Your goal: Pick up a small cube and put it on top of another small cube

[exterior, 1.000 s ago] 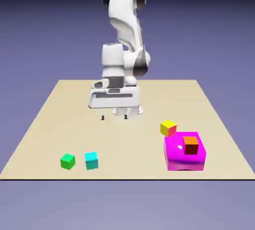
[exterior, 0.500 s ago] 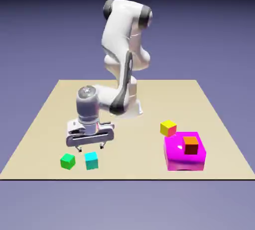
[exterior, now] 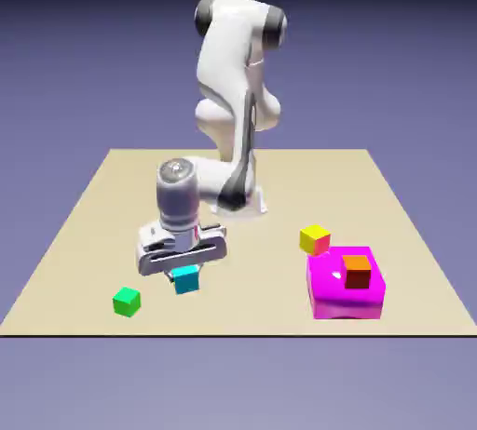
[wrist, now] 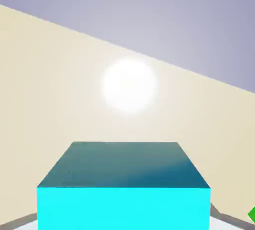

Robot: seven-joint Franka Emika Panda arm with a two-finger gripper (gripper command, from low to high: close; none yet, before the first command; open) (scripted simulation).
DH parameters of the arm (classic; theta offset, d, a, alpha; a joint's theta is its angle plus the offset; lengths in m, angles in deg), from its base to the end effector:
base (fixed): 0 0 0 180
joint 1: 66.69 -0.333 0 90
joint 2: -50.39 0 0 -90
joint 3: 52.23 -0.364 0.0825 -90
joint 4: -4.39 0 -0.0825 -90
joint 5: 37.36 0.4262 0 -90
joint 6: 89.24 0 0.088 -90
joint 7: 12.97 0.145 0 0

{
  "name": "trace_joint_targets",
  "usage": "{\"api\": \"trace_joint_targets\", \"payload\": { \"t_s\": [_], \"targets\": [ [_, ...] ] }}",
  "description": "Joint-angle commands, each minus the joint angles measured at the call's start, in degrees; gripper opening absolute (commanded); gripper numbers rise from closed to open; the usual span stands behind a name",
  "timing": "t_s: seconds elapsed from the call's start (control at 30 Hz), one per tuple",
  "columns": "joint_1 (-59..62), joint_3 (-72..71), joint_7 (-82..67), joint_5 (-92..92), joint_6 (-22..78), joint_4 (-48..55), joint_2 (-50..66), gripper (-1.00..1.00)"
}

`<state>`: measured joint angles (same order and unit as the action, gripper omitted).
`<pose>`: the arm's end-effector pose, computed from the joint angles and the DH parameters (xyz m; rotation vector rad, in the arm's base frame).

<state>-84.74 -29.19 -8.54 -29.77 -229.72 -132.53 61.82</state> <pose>0.5142 -0.0478 0.2065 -3.1072 0.4207 0.1841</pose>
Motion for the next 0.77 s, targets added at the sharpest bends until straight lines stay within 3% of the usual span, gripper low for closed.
{"api": "trace_joint_targets", "payload": {
  "t_s": [0.0,0.4,0.6,0.63,0.73],
  "targets": [
    [-1.04,-1.71,0.14,-1.17,1.1,-0.7,-2.08,-1.0],
    [-12.95,-21.64,0.9,-13.52,14.29,-8.81,-26.12,-1.0],
    [-12.45,-21.21,1.72,-14.7,2.38,-13.21,-18.62,-1.0],
    [-12.45,-21.21,1.72,-14.7,2.38,-13.21,-18.62,1.0],
    [-12.66,-21.39,1.38,-14.21,7.36,-11.37,-21.75,1.0]
  ]
}}
